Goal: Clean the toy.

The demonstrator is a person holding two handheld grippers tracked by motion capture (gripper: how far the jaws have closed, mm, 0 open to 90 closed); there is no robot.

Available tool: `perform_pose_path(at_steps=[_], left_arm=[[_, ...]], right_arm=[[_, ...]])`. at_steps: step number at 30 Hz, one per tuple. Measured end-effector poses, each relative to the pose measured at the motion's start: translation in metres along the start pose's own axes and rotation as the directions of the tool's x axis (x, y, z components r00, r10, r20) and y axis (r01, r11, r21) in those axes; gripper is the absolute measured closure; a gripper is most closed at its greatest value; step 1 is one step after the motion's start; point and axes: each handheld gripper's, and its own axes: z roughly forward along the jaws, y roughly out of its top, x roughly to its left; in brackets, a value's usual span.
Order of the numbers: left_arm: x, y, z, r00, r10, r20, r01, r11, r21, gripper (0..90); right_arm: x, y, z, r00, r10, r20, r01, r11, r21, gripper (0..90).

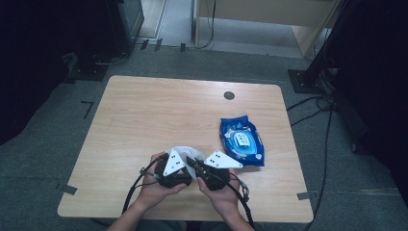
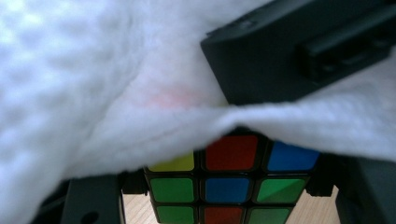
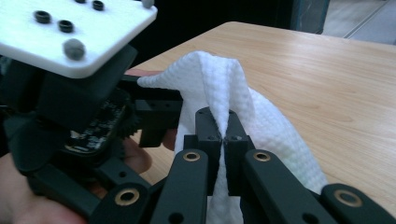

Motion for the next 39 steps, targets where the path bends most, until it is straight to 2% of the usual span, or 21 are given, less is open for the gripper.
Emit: perform_pose_path(at_steps=[6, 8, 9, 10, 11, 12, 13, 14, 16, 17, 20, 21, 22, 24, 25, 26, 27, 31, 34, 35, 39], left_arm=[[-0.002, 0.001, -0.002, 1.0000, 0.008, 0.001, -0.008, 0.9998, -0.016, 33.9], [-0.001, 0.001, -0.002, 1.0000, 0.000, 0.007, 0.000, 0.9998, -0.018, 33.9], [0.000, 0.001, -0.003, 1.0000, 0.001, 0.007, -0.001, 0.9998, -0.018, 33.9], [0.000, 0.001, -0.003, 1.0000, 0.001, 0.007, -0.001, 0.9998, -0.018, 33.9], [0.001, 0.001, -0.004, 1.0000, 0.000, 0.008, 0.000, 0.9997, -0.023, 33.9], [0.001, 0.001, -0.004, 1.0000, 0.000, 0.008, 0.000, 0.9997, -0.023, 33.9], [0.003, 0.003, -0.007, 0.9998, -0.013, 0.016, 0.014, 0.9988, -0.047, 33.9], [0.003, 0.003, -0.007, 0.9998, -0.013, 0.016, 0.014, 0.9988, -0.047, 33.9], [0.007, 0.003, -0.008, 1.0000, -0.006, 0.004, 0.006, 0.9992, -0.038, 33.9], [0.007, 0.003, -0.008, 1.0000, -0.006, 0.004, 0.006, 0.9992, -0.038, 33.9], [0.008, 0.000, -0.004, 1.0000, -0.006, -0.003, 0.006, 1.0000, -0.003, 33.9], [0.007, -0.001, -0.002, 0.9999, -0.011, 0.000, 0.011, 0.9999, 0.004, 33.9], [0.007, -0.001, -0.002, 0.9999, -0.011, 0.000, 0.011, 0.9999, 0.004, 33.9], [0.004, 0.000, -0.001, 1.0000, -0.005, 0.003, 0.005, 1.0000, 0.005, 33.9], [0.002, 0.000, 0.000, 1.0000, -0.001, 0.005, 0.001, 1.0000, 0.005, 33.9], [0.001, 0.000, 0.000, 1.0000, 0.002, 0.007, -0.002, 1.0000, 0.007, 33.9], [-0.001, 0.000, 0.000, 0.9999, 0.006, 0.011, -0.006, 1.0000, 0.004, 33.9], [0.000, 0.003, -0.003, 0.9997, -0.010, 0.022, 0.011, 0.9998, -0.016, 33.9], [0.001, 0.003, -0.004, 0.9997, -0.015, 0.018, 0.015, 0.9997, -0.019, 33.9], [0.001, 0.003, -0.004, 0.9996, -0.017, 0.021, 0.017, 0.9996, -0.021, 33.9], [0.000, 0.003, -0.004, 0.9998, -0.009, 0.019, 0.010, 0.9996, -0.025, 33.9]], right_arm=[[-0.008, 0.000, -0.002, 0.9998, 0.006, 0.021, -0.005, 1.000, -0.012, 90.0], [-0.013, 0.000, -0.003, 0.9989, 0.008, 0.046, -0.007, 1.000, -0.016, 90.0], [-0.022, -0.001, -0.004, 0.9973, 0.021, 0.070, -0.019, 1.000, -0.019, 90.0], [-0.022, -0.001, -0.004, 0.9973, 0.021, 0.070, -0.019, 1.000, -0.019, 90.0], [-0.030, -0.003, -0.006, 0.9941, 0.032, 0.103, -0.031, 0.999, -0.014, 90.0], [-0.030, -0.003, -0.006, 0.9941, 0.032, 0.103, -0.031, 0.999, -0.014, 90.0], [-0.040, -0.006, -0.006, 0.9882, 0.049, 0.145, -0.052, 0.999, 0.015, 90.0], [-0.040, -0.006, -0.006, 0.9882, 0.049, 0.145, -0.052, 0.999, 0.015, 90.0], [-0.052, -0.010, -0.007, 0.9815, 0.094, 0.167, -0.100, 0.995, 0.027, 90.0], [-0.052, -0.010, -0.007, 0.9815, 0.094, 0.167, -0.100, 0.995, 0.027, 90.0], [-0.049, -0.004, -0.013, 0.9835, 0.103, 0.148, -0.104, 0.995, -0.005, 90.0], [-0.038, 0.004, -0.017, 0.9896, 0.095, 0.108, -0.092, 0.995, -0.030, 90.0], [-0.038, 0.004, -0.017, 0.9896, 0.095, 0.108, -0.092, 0.995, -0.030, 90.0], [-0.021, 0.012, -0.020, 0.9963, 0.076, 0.040, -0.074, 0.996, -0.058, 90.0], [-0.021, 0.012, -0.020, 0.9963, 0.076, 0.040, -0.074, 0.996, -0.058, 90.0], [-0.010, 0.014, -0.019, 0.9974, 0.071, -0.014, -0.072, 0.995, -0.068, 90.0], [-0.006, 0.014, -0.017, 0.9971, 0.069, -0.033, -0.071, 0.996, -0.061, 90.0], [0.000, 0.007, -0.008, 0.9979, 0.050, -0.041, -0.051, 0.998, -0.029, 90.0], [-0.005, 0.000, -0.004, 0.9966, 0.069, -0.044, -0.071, 0.997, -0.033, 90.0], [-0.008, -0.001, -0.004, 0.9982, 0.057, -0.017, -0.058, 0.998, -0.031, 90.0], [-0.015, -0.002, -0.005, 0.9971, 0.076, -0.005, -0.076, 0.996, -0.038, 90.0]])
